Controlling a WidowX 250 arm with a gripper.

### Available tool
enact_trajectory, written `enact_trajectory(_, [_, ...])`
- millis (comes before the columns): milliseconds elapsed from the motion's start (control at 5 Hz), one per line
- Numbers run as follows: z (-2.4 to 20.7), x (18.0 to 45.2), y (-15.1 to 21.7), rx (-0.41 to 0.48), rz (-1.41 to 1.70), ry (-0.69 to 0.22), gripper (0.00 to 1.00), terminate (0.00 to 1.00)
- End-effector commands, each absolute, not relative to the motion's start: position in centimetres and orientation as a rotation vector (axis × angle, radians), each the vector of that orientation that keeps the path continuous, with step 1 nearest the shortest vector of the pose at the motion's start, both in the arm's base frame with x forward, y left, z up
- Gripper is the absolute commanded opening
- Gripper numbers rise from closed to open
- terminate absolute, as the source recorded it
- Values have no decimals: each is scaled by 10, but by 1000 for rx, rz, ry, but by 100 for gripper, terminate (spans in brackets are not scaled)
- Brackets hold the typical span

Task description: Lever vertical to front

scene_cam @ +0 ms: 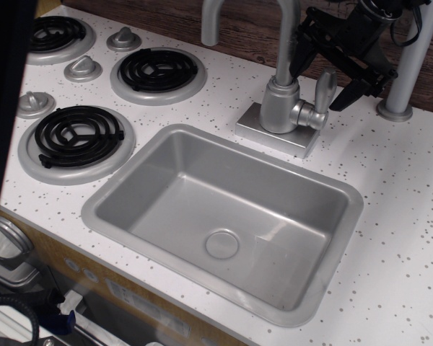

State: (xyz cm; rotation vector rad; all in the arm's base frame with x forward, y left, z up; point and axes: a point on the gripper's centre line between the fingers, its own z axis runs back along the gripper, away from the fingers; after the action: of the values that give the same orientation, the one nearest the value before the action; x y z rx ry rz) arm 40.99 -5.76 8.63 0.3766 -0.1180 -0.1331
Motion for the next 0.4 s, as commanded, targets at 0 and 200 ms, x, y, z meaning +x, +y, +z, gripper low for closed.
enact_trajectory(0, [104,421,-57,377,-145,-202,100,0])
enact_trajectory(200, [102,420,-57,374,-134,-192,0,0])
